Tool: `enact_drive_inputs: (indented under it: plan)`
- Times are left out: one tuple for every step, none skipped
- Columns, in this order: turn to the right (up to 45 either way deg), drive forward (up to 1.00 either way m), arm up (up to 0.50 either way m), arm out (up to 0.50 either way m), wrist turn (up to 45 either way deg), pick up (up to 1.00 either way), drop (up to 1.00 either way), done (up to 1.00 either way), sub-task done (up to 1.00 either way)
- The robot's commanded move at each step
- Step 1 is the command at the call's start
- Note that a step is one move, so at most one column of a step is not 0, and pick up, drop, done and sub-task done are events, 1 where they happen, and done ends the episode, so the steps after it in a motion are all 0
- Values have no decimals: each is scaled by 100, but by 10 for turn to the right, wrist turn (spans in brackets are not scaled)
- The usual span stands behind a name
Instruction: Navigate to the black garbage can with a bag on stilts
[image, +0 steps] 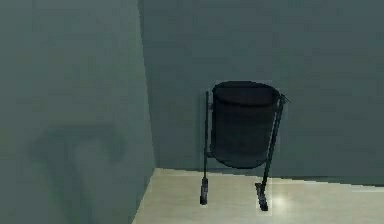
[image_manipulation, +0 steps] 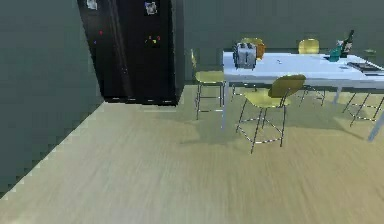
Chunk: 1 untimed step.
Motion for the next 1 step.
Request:
enact_drive_inputs:
  plan:
    - [0,50,0,0,0,0,0,0,0]
